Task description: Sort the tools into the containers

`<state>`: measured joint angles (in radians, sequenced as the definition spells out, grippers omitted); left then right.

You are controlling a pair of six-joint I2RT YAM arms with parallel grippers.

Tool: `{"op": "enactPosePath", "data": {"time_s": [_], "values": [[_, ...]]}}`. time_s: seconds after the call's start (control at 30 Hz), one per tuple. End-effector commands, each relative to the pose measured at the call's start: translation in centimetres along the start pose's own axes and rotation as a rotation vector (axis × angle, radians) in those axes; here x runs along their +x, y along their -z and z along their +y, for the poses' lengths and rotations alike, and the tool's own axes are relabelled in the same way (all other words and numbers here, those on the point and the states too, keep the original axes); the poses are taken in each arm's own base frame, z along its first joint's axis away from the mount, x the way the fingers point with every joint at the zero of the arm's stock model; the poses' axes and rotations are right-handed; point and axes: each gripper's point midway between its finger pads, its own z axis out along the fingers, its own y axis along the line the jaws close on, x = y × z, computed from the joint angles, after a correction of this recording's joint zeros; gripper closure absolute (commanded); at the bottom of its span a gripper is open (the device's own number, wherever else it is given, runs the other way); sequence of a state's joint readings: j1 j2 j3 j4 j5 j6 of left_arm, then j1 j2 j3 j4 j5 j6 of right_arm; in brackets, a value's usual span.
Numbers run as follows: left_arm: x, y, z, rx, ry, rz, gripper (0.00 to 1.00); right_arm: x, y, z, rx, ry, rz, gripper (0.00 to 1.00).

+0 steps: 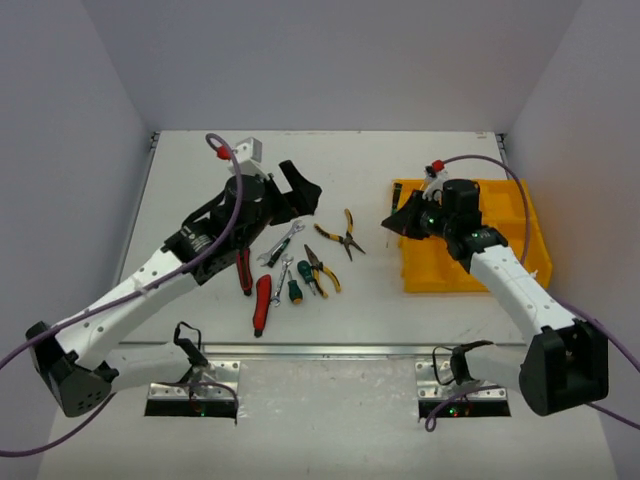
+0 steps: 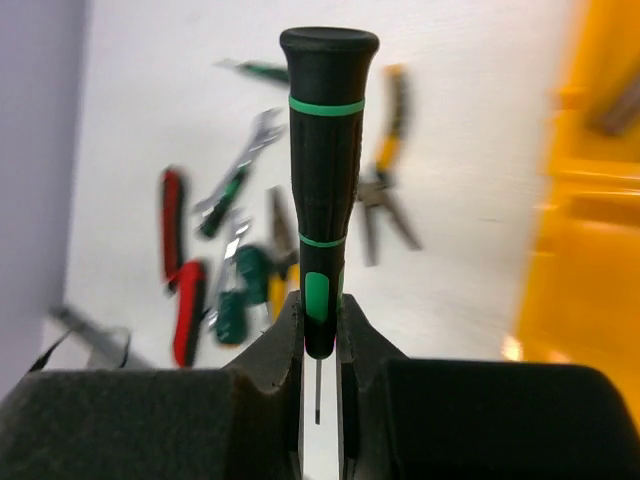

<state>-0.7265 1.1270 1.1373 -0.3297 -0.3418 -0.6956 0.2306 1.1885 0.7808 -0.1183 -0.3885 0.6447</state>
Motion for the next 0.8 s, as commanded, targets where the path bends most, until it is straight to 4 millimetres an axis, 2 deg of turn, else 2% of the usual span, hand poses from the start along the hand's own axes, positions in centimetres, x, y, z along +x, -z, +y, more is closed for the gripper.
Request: {"op": "enactPosePath", "data": {"time_s": [0.0, 0.03, 0.07, 0.1, 0.17, 0.23, 0.27, 0.4, 0.47, 0.63, 0.73, 0.77], "values": [[-4.8, 6.5, 4.2, -0.162, -0.114, -0.133, 0.00, -5.6, 1.9, -10.9, 0.464, -0.035, -0.096, 1.00], [-5.1, 7.2, 4.7, -0.180, -0.122, -0.140, 0.00, -6.2, 2.3, -12.2, 0.523, -0.034, -0.094, 1.00], [-5.2, 8.0, 5.7, -0.210, -0.144, -0.141, 0.00, -6.9, 2.8, -15.0, 0.634, -0.048, -0.087, 1.00], [-5.1, 8.9, 6.9, -0.249, -0.170, -0.139, 0.00, -8.5, 3.6, -17.3, 0.712, -0.065, -0.102, 1.00], [-5.5, 10.1, 8.2, -0.288, -0.192, -0.159, 0.00, -8.2, 3.1, -19.9, 0.773, -0.091, -0.053, 1.00], [-5.2, 10.9, 9.6, -0.322, -0.224, -0.162, 0.00, -9.3, 3.0, -21.8, 0.815, -0.104, -0.048, 1.00], [-4.9, 11.0, 10.2, -0.334, -0.241, -0.158, 0.00, -10.1, 3.0, -22.2, 0.827, -0.102, -0.056, 1.00], [-3.2, 10.3, 12.1, -0.389, -0.292, -0.123, 0.00, -11.1, 2.2, -24.2, 0.863, -0.118, -0.017, 1.00], [-2.3, 9.7, 12.6, -0.402, -0.305, -0.106, 0.00, -11.5, 1.4, -25.4, 0.878, -0.126, 0.007, 1.00], [-0.3, 8.1, 13.4, -0.413, -0.333, -0.062, 0.00, -11.9, 1.0, -27.1, 0.916, -0.130, 0.042, 0.99], [0.6, 7.4, 13.7, -0.416, -0.343, -0.043, 0.00, -12.1, 0.9, -27.4, 0.917, -0.135, 0.042, 0.93], [0.8, 7.2, 13.7, -0.413, -0.342, -0.036, 0.00, -12.1, 0.9, -27.4, 0.913, -0.137, 0.045, 0.87]]}}
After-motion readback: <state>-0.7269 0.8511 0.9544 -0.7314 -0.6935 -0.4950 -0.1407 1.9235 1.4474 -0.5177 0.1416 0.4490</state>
